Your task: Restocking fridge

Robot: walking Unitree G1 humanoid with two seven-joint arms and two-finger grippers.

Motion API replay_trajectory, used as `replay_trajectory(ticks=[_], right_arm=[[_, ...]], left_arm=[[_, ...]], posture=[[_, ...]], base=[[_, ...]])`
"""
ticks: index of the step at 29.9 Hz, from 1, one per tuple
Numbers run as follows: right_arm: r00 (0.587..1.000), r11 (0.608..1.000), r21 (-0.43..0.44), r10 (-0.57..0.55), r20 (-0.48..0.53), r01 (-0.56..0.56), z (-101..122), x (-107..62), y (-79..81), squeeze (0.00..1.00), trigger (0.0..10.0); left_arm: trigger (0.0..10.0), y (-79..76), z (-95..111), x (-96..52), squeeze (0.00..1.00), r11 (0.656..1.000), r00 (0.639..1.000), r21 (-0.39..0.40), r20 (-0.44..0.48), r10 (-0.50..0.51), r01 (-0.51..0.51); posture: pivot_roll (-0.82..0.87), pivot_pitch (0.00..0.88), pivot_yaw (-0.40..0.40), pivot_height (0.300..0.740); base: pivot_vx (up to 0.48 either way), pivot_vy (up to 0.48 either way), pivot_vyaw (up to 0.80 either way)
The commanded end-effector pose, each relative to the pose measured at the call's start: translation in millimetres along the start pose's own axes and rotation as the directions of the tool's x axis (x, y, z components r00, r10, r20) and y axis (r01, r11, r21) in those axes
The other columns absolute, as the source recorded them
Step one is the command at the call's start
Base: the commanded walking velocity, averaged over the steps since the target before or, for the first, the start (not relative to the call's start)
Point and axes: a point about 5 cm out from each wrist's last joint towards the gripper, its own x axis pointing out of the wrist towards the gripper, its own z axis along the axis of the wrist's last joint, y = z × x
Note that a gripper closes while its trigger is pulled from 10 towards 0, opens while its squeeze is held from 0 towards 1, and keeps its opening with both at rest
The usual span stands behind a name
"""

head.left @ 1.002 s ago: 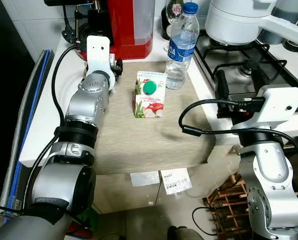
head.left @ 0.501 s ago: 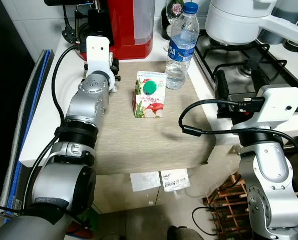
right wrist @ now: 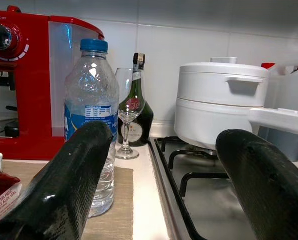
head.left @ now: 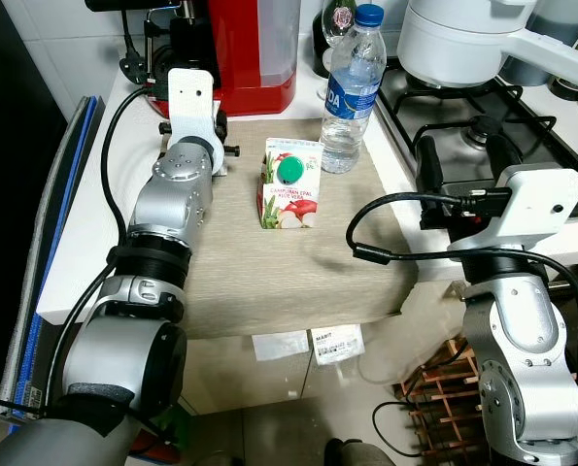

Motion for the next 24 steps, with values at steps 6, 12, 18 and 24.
replay_trajectory(ticks=[6, 12, 18, 24], right_arm=[[1.000, 1.000, -0.006, -0.002, 0.026, 0.002, 0, 7.0, -2.3, 0.00, 10.0], [0.999, 1.000, -0.014, -0.003, 0.036, 0.004, -7, 15.9, -1.4, 0.00, 10.0], [0.999, 1.000, 0.014, -0.018, 0.034, 0.018, -22, 22.5, -2.8, 0.00, 10.0], [0.998, 0.999, 0.023, 0.039, 0.041, -0.040, -30, 32.8, 9.3, 0.00, 10.0]], left_arm=[[10.0, 5.6, 33, -23.2, 0.00, 0.999, 0.964, -0.037, 0.267, 0.023, -0.014], [10.0, 22.2, 27, -51.5, 0.00, 0.999, 0.924, -0.018, 0.379, 0.051, -0.047], [10.0, 14.8, 25, -74.5, 0.00, 0.999, 0.881, 0.038, 0.472, 0.000, -0.020], [10.0, -1.5, 4, -93.5, 0.00, 0.998, 0.898, 0.054, 0.438, -0.044, 0.022]], posture=[[-0.14, 0.025, 0.026, 0.740], [-0.11, 0.000, 0.023, 0.740], [-0.07, 0.000, 0.000, 0.740], [-0.05, 0.000, -0.021, 0.740]], base=[[0.000, 0.000, 0.00], [0.000, 0.000, 0.00], [0.000, 0.000, 0.00], [0.000, 0.000, 0.00]])
